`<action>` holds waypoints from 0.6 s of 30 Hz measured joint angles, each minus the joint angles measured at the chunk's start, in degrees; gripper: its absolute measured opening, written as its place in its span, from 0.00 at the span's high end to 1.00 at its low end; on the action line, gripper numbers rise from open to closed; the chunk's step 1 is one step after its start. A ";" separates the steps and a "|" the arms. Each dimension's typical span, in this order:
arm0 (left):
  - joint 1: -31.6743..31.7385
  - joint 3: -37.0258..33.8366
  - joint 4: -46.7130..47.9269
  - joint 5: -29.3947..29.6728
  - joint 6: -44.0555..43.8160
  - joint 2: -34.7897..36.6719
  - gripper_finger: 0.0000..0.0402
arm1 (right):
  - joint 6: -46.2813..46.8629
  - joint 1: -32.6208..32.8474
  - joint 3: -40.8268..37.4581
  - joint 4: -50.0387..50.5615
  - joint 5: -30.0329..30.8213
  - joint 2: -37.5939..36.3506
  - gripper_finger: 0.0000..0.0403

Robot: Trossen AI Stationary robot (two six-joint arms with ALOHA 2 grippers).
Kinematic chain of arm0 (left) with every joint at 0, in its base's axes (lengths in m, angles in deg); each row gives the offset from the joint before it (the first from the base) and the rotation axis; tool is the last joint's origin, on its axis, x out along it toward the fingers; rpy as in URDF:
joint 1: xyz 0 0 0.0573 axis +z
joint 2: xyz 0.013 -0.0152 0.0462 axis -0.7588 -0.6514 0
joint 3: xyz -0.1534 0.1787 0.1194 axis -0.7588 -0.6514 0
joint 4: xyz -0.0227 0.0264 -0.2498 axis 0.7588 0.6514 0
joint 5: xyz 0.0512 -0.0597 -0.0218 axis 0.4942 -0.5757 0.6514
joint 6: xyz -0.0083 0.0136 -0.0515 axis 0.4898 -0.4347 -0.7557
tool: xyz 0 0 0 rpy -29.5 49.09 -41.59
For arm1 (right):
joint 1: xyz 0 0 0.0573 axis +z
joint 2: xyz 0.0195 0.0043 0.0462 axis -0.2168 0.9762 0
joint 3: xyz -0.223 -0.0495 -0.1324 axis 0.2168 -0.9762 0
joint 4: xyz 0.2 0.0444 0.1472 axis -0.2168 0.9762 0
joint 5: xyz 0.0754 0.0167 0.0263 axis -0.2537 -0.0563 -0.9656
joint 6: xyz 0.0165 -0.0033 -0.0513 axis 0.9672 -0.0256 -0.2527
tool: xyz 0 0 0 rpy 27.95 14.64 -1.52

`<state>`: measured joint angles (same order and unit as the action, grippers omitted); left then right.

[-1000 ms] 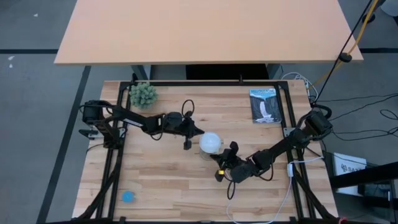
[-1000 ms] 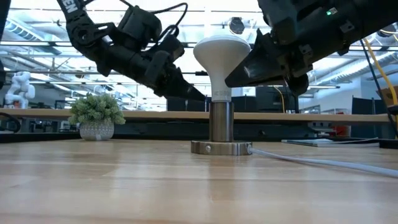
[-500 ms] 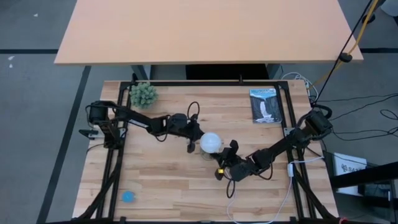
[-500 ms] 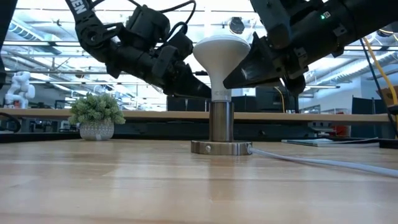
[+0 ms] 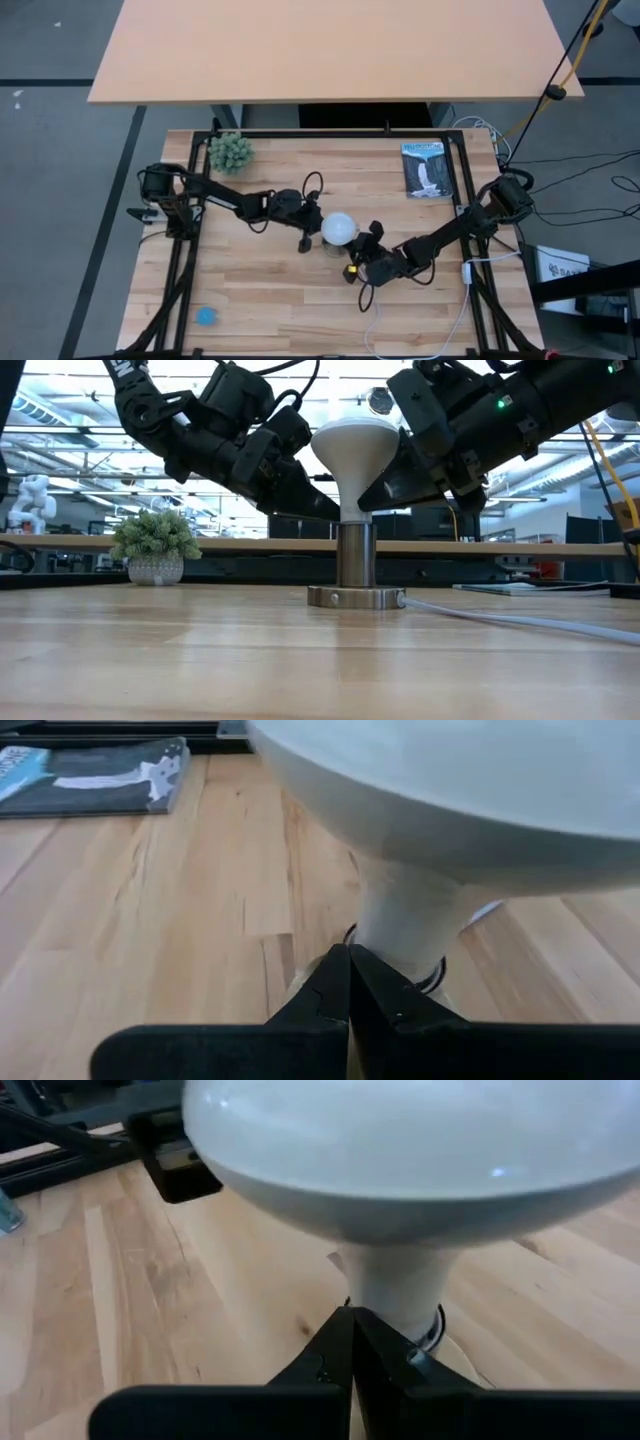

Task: Screw lightbulb
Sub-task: Remove the white lightbulb from the desk lamp

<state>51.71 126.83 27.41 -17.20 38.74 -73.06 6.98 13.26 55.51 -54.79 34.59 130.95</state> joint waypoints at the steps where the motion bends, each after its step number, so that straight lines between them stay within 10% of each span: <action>1: -0.22 0.00 0.02 -0.01 -0.02 0.00 1.00 | 0.49 0.00 0.00 0.43 0.03 0.00 1.00; 18: -5.74 -0.02 9.37 -3.66 0.17 0.07 1.00 | 22.19 0.83 -0.02 17.75 4.46 0.05 1.00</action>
<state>45.98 126.81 36.78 -20.86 38.91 -72.99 29.17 14.09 55.49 -37.05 39.05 131.00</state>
